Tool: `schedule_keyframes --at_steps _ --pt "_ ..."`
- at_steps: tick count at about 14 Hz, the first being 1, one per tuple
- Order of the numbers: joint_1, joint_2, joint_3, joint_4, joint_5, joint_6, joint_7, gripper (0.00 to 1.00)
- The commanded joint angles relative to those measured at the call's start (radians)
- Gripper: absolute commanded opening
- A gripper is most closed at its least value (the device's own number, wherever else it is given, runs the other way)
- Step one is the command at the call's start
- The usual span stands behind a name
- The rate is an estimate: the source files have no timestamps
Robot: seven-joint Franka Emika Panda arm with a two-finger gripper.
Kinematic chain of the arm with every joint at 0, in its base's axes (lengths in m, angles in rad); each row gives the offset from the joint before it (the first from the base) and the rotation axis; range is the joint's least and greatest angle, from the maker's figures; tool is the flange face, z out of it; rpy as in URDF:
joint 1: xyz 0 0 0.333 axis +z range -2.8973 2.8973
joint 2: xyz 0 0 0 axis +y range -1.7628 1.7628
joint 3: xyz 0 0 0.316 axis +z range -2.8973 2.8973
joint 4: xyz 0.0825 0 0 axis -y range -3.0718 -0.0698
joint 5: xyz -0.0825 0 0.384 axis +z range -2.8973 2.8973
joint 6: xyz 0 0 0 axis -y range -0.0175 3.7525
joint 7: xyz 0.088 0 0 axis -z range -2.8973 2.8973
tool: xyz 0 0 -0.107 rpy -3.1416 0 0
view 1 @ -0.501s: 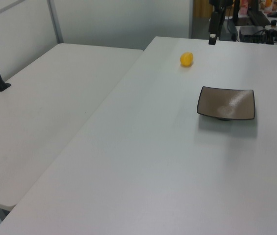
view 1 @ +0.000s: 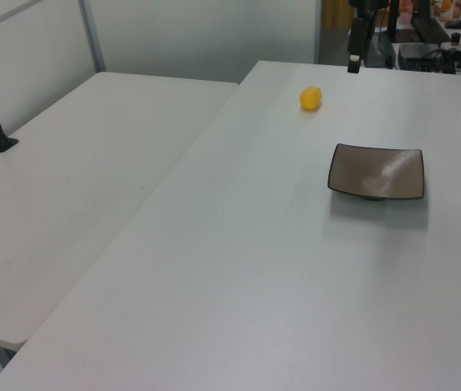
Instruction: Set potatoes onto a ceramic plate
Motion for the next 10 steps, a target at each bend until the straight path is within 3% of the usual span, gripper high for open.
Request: schedule_keyframes --at_steps 1,10 --pt "0.02 -0.016 -0.02 -0.019 0.012 0.017 -0.004 1.0" --pt "0.0 -0.011 -0.032 -0.026 0.002 0.017 0.052 1.0"
